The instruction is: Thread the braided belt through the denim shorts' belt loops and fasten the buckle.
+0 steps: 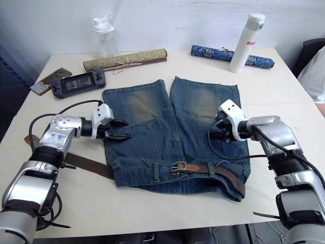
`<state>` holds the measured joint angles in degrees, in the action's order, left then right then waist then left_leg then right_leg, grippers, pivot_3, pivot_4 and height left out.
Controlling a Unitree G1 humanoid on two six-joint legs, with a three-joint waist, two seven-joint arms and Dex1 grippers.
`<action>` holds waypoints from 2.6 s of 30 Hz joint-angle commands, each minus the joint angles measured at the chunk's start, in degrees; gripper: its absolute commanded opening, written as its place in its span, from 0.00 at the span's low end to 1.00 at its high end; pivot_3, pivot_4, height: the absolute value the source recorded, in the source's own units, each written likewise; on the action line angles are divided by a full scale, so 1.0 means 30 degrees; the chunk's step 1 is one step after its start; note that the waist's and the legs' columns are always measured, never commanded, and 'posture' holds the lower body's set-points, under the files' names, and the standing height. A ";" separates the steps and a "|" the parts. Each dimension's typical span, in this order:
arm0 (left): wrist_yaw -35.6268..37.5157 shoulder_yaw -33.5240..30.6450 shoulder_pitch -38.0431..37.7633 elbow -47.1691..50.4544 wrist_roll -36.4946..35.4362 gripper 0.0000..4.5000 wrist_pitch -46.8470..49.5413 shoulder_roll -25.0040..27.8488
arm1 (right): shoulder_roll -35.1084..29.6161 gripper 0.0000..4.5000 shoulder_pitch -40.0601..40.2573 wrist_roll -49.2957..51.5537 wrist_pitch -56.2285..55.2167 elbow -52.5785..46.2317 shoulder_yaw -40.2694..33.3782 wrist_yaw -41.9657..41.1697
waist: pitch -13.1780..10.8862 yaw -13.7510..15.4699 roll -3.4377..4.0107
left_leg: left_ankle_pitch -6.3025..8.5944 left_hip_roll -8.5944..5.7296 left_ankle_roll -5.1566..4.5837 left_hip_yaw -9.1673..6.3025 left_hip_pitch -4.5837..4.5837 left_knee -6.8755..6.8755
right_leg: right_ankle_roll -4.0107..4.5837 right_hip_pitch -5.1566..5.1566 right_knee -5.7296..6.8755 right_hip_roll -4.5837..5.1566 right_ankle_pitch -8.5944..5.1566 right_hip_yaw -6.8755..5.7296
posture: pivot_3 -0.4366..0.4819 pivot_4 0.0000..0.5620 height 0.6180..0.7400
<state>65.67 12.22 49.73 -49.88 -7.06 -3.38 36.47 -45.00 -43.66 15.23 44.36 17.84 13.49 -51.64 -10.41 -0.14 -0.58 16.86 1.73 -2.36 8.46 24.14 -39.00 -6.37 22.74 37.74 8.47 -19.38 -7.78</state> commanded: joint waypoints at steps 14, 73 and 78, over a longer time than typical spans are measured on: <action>-0.8489 0.1417 0.2384 -0.5504 0.6281 0.01 -0.4613 -0.1316 | 0.3719 0.00 -0.2062 -0.5025 -0.7191 0.6066 -0.0060 0.4567 | 0.0117 -0.0117 -0.0048 | 0.0054 0.0006 0.0002 -0.0028 -0.0385 -0.0018 | 0.0015 -0.0343 -0.0028 0.0084 0.0005 0.0019 | 0.48 0.27 0.82; -1.1511 -2.2480 -1.9987 1.9446 -2.0318 0.75 2.0495 -0.2126 | 0.4615 0.99 0.8784 0.6965 0.0124 -1.7766 -0.7679 0.4445 | 0.0045 -0.0394 -0.0062 | 0.0072 0.0019 0.0048 -0.0136 -0.0027 0.0022 | 0.0007 -0.0089 -0.0167 0.0072 0.0007 0.0112 | 0.48 0.27 0.82; -1.1302 -2.1731 -2.1827 1.8641 -2.0643 0.75 2.0645 -0.2464 | 0.4690 0.99 0.8680 0.6762 -0.0366 -1.7502 -0.7337 0.4932 | 0.0049 -0.0428 -0.0067 | 0.0085 0.0026 0.0068 -0.0140 -0.0028 0.0031 | 0.0014 -0.0087 -0.0192 0.0117 0.0006 0.0124 | 0.48 0.27 0.82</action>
<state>31.76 -52.79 -15.30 6.48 -67.94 58.92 29.42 -30.77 -17.17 35.26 44.87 -33.69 -8.34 -37.48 -10.26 -1.43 -0.78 17.12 1.81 -2.15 8.04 24.05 -38.88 -6.31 22.48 37.15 8.82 -19.37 -7.40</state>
